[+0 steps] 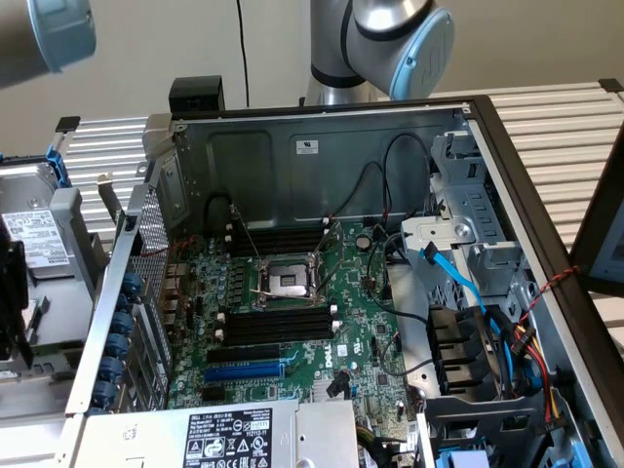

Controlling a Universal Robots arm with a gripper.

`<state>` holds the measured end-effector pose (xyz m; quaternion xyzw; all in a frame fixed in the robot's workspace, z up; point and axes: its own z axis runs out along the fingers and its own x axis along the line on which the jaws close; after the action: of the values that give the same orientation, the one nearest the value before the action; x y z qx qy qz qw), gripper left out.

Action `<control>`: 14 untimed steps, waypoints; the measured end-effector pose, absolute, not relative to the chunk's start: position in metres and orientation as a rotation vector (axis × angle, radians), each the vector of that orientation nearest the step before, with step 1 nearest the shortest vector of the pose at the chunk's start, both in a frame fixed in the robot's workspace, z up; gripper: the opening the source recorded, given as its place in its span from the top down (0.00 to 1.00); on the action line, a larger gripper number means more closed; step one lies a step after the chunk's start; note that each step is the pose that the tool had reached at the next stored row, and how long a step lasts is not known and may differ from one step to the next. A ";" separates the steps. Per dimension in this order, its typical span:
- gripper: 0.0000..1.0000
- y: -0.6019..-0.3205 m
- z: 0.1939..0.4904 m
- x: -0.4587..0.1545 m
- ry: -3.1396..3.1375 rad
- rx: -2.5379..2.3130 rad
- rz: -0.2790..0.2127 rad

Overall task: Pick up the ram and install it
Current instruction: 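Pick up the ram and move it above insertion slot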

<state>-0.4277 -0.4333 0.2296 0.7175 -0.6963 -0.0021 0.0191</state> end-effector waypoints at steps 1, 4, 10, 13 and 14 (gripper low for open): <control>0.88 -0.433 0.234 -0.428 -2.161 2.227 -0.007; 0.88 -0.433 0.248 -0.428 -2.161 2.227 -0.007; 0.88 -0.433 0.275 -0.428 -2.161 2.227 -0.007; 0.88 -0.433 0.293 -0.428 -2.162 2.227 -0.007; 0.88 -0.433 0.298 -0.428 -2.162 2.226 -0.007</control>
<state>-0.4277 -0.4333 0.2981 0.7172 -0.6966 -0.0021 0.0192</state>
